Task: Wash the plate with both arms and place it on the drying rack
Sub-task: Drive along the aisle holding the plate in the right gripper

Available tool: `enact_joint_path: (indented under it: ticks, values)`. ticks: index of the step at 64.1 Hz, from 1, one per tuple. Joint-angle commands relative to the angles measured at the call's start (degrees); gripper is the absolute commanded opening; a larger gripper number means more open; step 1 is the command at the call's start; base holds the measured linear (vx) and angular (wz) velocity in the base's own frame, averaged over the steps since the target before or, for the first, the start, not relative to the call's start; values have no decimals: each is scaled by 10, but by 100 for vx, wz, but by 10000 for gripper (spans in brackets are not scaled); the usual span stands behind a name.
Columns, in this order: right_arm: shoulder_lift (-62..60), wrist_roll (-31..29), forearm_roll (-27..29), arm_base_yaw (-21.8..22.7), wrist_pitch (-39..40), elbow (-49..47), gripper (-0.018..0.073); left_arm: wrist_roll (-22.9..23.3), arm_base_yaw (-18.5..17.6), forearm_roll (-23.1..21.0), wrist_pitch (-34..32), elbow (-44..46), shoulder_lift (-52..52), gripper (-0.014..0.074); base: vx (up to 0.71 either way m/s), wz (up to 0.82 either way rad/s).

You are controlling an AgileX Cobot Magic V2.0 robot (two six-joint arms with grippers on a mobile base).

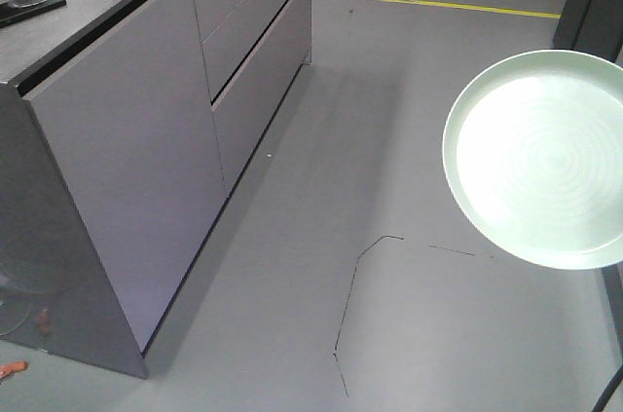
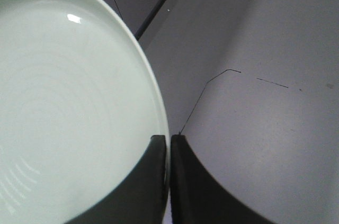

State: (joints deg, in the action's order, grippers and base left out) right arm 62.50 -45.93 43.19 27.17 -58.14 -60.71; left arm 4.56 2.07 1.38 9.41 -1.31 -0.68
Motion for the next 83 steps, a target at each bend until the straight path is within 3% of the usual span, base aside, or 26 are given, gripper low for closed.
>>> enact_joint_path:
  ticks: [1,83]
  values:
    - [-10,-4,29,4,18,-15,-6,2,-5,-1,-41,-13,-8,-6,13,5]
    - [-10,-4,29,4,18,-15,-6,2,-5,-1,-41,-13,-8,-6,14,0]
